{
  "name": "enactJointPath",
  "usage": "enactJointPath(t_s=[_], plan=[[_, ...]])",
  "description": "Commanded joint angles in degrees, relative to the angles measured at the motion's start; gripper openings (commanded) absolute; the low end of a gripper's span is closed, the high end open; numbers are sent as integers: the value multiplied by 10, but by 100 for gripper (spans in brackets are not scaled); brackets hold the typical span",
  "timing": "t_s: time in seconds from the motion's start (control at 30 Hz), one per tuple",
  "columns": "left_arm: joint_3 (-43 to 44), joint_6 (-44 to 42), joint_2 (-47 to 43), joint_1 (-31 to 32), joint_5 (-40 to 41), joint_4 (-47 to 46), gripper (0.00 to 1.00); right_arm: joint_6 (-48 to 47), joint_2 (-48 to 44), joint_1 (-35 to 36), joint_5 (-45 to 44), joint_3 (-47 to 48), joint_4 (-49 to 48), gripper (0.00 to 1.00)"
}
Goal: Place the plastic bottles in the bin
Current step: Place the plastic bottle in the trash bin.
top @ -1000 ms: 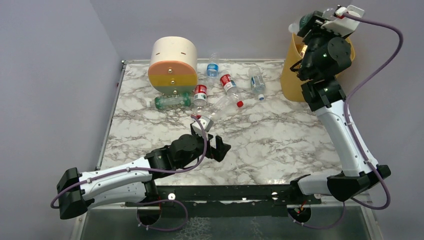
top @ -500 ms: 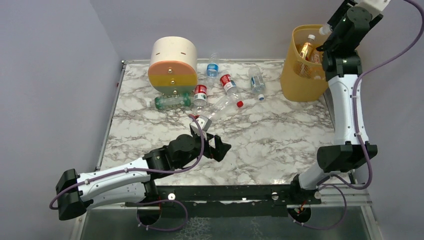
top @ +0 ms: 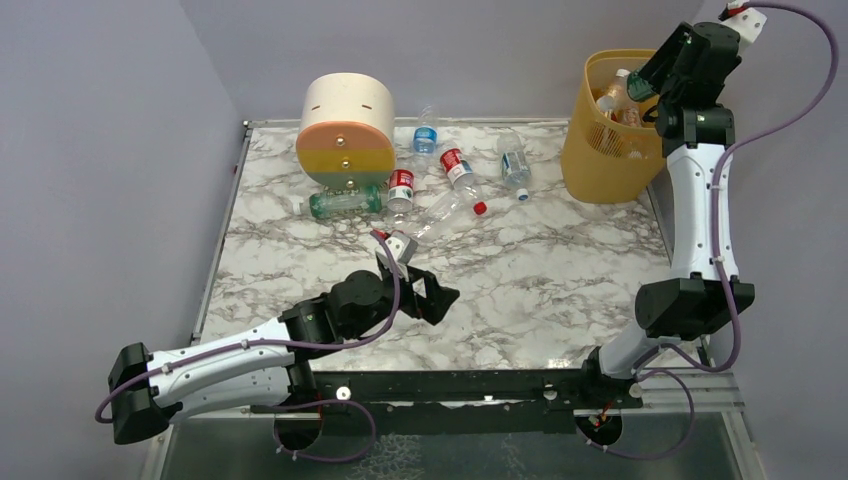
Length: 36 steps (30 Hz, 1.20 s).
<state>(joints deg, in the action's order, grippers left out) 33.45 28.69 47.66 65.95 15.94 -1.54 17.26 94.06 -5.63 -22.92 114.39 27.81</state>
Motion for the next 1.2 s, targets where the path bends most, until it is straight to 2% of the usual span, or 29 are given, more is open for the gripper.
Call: enactJointPath(t_s=[0.0,0.17,0.3,0.43,0.7,0.77,0.87,0.97,1.17], plan=[[-1,0,-10,-1,-9,2,99,12,-4,-3,16,-12,36,62],[10,-3,-3,-1,-11,10,99,5,-1,-12,20,-11,51,67],[20,-6,2,-1,-1,19,99,2,12,-15,28,16,81,88],[65,-9,28,-1,47,79,99,0,2,-18,43,24,84,99],[150,-31,94,-18,81,130,99,6,-6,-19,106,85,125,99],[174,-36,123,-42,60,137,99,13,-10,-18,149,97,131,99],[201,-40,173,-108,-16,143,99,27,-25,-18,237,96,138,99],[218,-49,207,-170,-57,140,99,40,-58,-18,335,56,127,100],[245,-93,263,-233,-65,128,99,55,-157,-14,481,-111,71,100]])
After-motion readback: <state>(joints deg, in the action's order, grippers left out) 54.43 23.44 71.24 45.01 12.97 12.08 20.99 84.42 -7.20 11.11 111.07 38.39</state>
